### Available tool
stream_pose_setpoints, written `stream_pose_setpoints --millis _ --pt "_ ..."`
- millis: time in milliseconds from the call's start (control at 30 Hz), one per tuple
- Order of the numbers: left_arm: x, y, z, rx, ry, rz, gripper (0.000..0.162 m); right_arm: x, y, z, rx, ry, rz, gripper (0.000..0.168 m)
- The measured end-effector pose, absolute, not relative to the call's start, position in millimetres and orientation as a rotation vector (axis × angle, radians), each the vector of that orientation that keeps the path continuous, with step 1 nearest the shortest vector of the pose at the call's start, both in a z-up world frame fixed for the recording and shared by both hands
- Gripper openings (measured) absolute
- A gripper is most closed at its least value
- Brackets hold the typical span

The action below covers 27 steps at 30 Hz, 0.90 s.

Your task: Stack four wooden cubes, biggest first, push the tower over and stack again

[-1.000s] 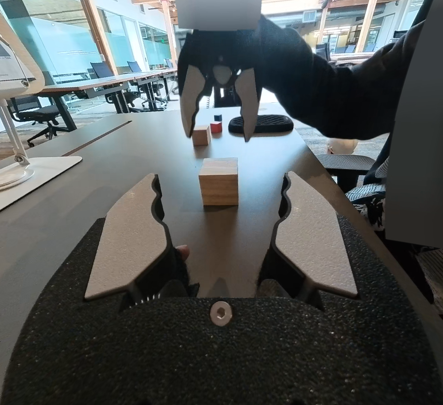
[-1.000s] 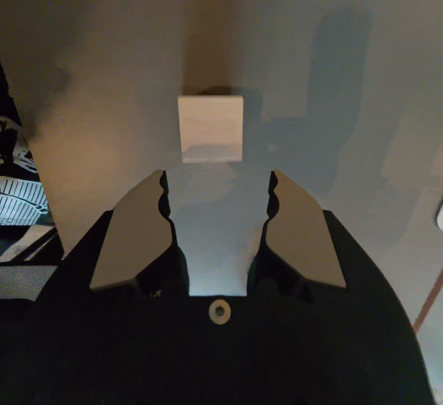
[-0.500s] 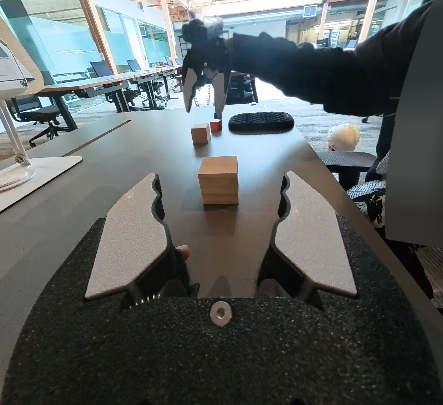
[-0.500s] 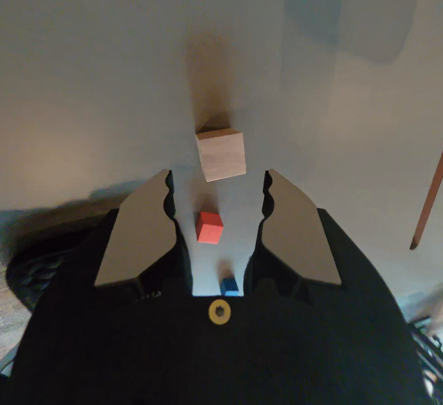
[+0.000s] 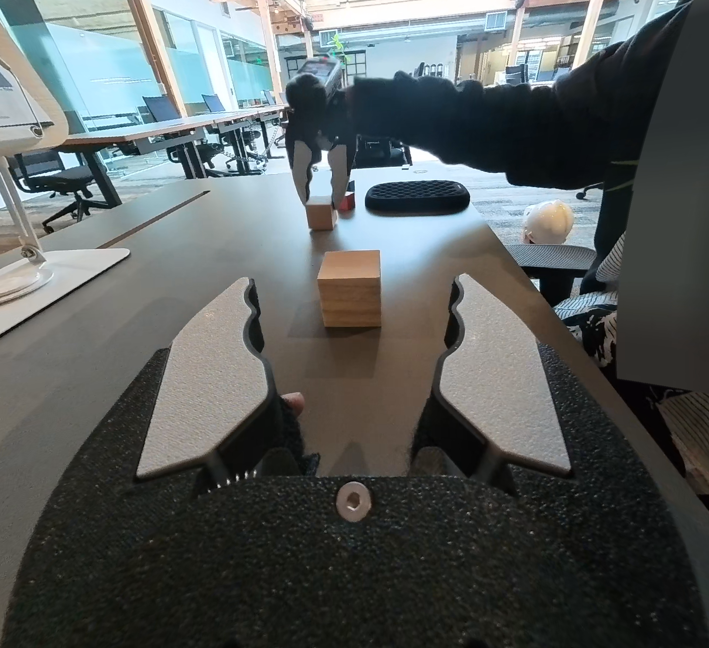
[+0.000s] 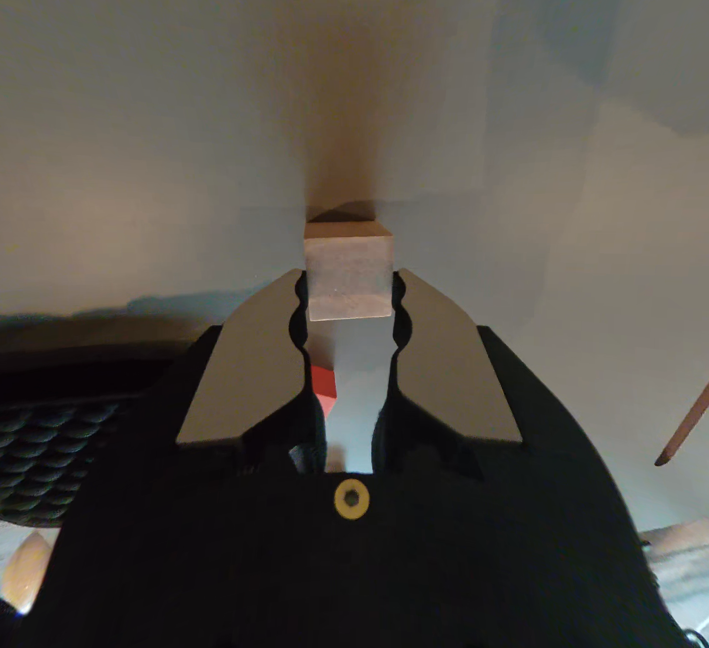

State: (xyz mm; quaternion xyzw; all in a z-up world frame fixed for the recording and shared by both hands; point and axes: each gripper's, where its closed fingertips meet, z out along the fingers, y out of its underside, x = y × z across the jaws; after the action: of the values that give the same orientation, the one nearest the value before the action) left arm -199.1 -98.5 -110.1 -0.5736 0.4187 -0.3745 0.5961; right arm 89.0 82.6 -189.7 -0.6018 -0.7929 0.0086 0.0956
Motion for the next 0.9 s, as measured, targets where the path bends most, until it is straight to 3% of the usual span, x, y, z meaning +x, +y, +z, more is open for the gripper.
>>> stream_pose_setpoints --millis 533,900 --pt "-197.4 -100.0 -111.5 -1.33 0.992 -0.854 0.093 -25.7 -5.7 -102.3 -1.817 -2.254 0.063 0.041" --pt "-195.8 -101.2 -113.1 -1.334 1.008 -0.845 0.093 -95.8 -47.7 -117.9 -1.698 -2.392 0.082 0.041"
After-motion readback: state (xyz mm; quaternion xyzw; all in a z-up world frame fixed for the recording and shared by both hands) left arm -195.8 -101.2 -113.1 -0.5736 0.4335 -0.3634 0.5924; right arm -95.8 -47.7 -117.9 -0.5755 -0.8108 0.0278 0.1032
